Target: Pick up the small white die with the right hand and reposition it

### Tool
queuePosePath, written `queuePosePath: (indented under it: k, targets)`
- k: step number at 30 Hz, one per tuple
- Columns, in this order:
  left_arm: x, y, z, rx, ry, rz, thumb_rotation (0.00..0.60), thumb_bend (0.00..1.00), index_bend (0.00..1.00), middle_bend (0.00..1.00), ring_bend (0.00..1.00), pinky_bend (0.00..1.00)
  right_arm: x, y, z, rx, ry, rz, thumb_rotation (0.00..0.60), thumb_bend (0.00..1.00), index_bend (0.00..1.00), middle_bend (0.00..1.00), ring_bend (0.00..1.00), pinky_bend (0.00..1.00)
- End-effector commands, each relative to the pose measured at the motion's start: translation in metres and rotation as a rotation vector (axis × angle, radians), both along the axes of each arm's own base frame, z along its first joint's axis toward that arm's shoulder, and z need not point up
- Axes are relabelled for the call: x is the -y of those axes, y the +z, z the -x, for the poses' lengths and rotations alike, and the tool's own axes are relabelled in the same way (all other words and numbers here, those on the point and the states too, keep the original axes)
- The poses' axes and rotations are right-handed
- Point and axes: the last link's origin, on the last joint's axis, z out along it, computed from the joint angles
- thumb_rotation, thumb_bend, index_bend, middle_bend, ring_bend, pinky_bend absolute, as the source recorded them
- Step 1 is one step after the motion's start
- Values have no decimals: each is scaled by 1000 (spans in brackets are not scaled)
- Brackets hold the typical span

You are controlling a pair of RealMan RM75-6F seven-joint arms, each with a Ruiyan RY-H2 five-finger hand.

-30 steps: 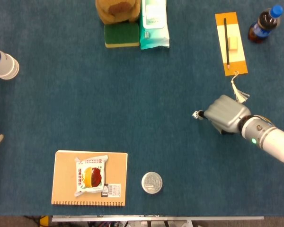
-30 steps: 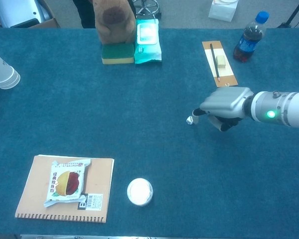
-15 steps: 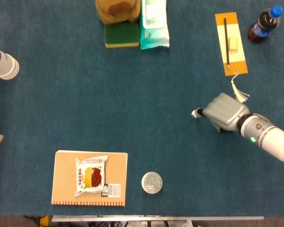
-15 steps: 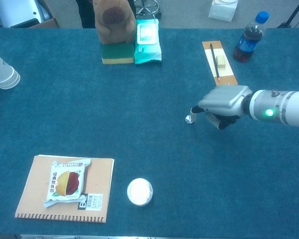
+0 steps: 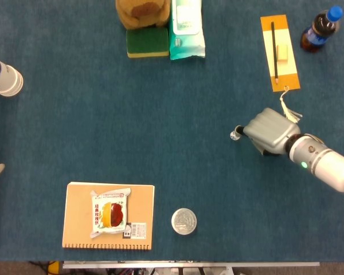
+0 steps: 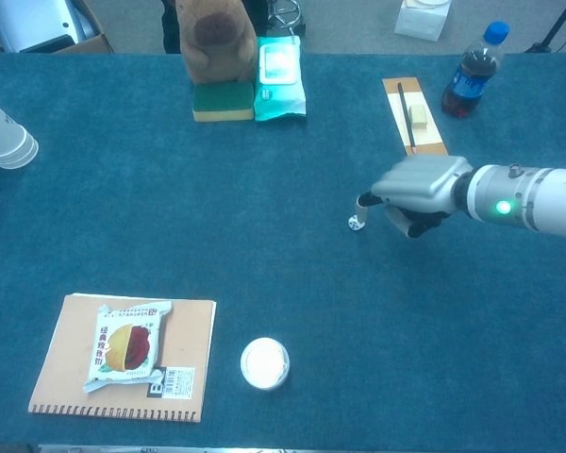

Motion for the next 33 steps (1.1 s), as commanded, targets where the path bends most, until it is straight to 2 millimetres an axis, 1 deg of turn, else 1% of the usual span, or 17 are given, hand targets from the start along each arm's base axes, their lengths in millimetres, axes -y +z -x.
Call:
queuePosePath:
  k: [1, 6, 9, 12, 15, 18, 22, 24, 26, 29, 33]
  targets:
    - [0, 0, 0, 0, 0, 0, 600, 38, 0, 0, 0, 200, 2, -2, -2, 15, 6, 9, 600, 1000, 263, 1000, 1000, 1000]
    - [0, -1, 1, 4, 2, 0, 600, 38, 0, 0, 0, 200, 4, -3, -5, 43, 12, 18, 600, 1000, 258, 1000, 1000, 1000]
    - [0, -1, 1, 6, 1, -1, 600, 38, 0, 0, 0, 200, 3, 3, -7, 76, 13, 36, 600, 1000, 258, 1000, 1000, 1000]
    - [0, 1, 0, 6, -9, -7, 600, 38, 0, 0, 0, 200, 1, 18, -8, 122, 11, 73, 600, 1000, 251, 1000, 983, 1000]
    - [-1, 4, -4, 8, -35, -27, 600, 38, 0, 0, 0, 200, -3, 40, -5, 192, 5, 146, 600, 1000, 239, 995, 901, 1000]
    - [-2, 7, -9, 7, -70, -52, 600, 38, 0, 0, 0, 200, -9, 66, 3, 279, -6, 238, 600, 1000, 238, 921, 811, 1000]
    - [-6, 11, -19, -5, -119, -76, 600, 39, 0, 0, 0, 200, -20, 99, 20, 397, -19, 359, 600, 1000, 238, 779, 649, 990]
    - [-9, 12, -25, -11, -146, -85, 600, 38, 0, 0, 0, 200, -28, 115, 31, 453, -24, 421, 600, 1000, 238, 712, 584, 947]
    - [-13, 14, -32, -18, -174, -96, 600, 39, 0, 0, 0, 200, -36, 129, 41, 498, -27, 481, 600, 1000, 238, 633, 515, 878]
    - [-21, 16, -43, -27, -219, -108, 600, 39, 0, 0, 0, 200, -48, 147, 51, 560, 19, 595, 600, 1000, 238, 562, 461, 821]
    - [-34, 18, -59, -29, -291, -115, 600, 38, 0, 0, 0, 200, -67, 164, 60, 641, 69, 730, 600, 993, 251, 503, 411, 731]
